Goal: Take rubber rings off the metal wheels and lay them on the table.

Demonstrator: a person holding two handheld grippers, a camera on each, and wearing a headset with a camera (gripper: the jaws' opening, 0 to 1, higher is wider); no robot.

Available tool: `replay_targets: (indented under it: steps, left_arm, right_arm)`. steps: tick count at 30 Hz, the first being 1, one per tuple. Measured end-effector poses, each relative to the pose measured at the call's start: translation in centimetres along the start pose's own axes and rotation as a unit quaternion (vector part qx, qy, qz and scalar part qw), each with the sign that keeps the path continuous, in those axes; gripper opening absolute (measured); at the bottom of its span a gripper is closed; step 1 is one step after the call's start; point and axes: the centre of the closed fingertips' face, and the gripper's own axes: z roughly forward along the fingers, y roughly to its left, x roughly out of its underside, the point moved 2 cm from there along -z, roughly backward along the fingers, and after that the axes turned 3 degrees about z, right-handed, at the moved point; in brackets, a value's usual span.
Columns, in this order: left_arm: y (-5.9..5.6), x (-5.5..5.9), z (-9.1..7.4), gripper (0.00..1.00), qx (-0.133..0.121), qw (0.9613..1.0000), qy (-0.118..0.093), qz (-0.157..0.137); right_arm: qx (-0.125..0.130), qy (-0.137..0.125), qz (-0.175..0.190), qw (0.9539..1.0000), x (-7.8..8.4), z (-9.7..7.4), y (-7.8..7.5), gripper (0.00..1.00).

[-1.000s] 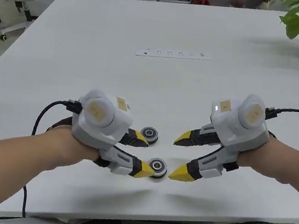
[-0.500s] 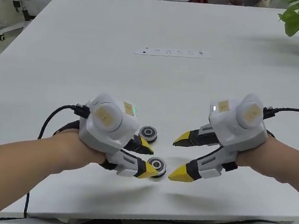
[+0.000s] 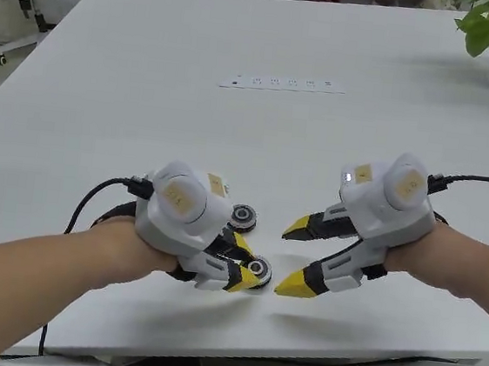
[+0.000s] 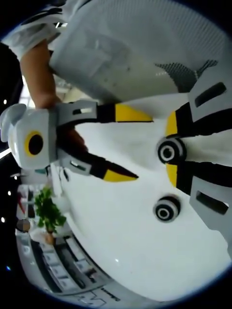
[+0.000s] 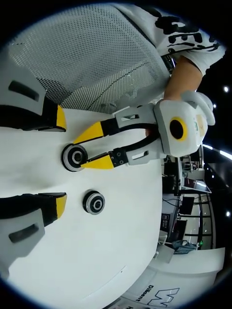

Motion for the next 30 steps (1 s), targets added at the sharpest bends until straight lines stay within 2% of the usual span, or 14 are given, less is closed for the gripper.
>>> replay_targets:
  steps: [4,8,13,23,30]
  left_arm:
    - [0.0,-0.1,0.0,0.20,-0.001,1.0000,-0.003,-0.003]
    - [0.3,0.0,0.0,0.18,-0.003,0.9997,-0.013,-0.022]
    - [0.4,-0.1,0.0,0.15,-0.011,0.9996,-0.014,-0.023]
    - [0.4,0.0,0.0,0.14,-0.017,0.9996,-0.016,-0.017]
    - [0.3,0.0,0.0,0.14,-0.019,0.9996,-0.016,-0.015]
  right_arm:
    - [-0.003,0.003,-0.001,1.0000,0.1,0.2,0.1,0.47]
    - [-0.004,0.004,0.000,1.0000,0.2,0.2,0.1,0.47]
    - [-0.003,0.002,0.003,1.0000,0.1,0.2,0.1,0.47]
    - [-0.014,0.007,0.001,0.9999,0.0,0.8,0.5,0.46]
    - [-0.022,-0.002,0.013,0.9997,-0.4,1.2,0.6,0.44]
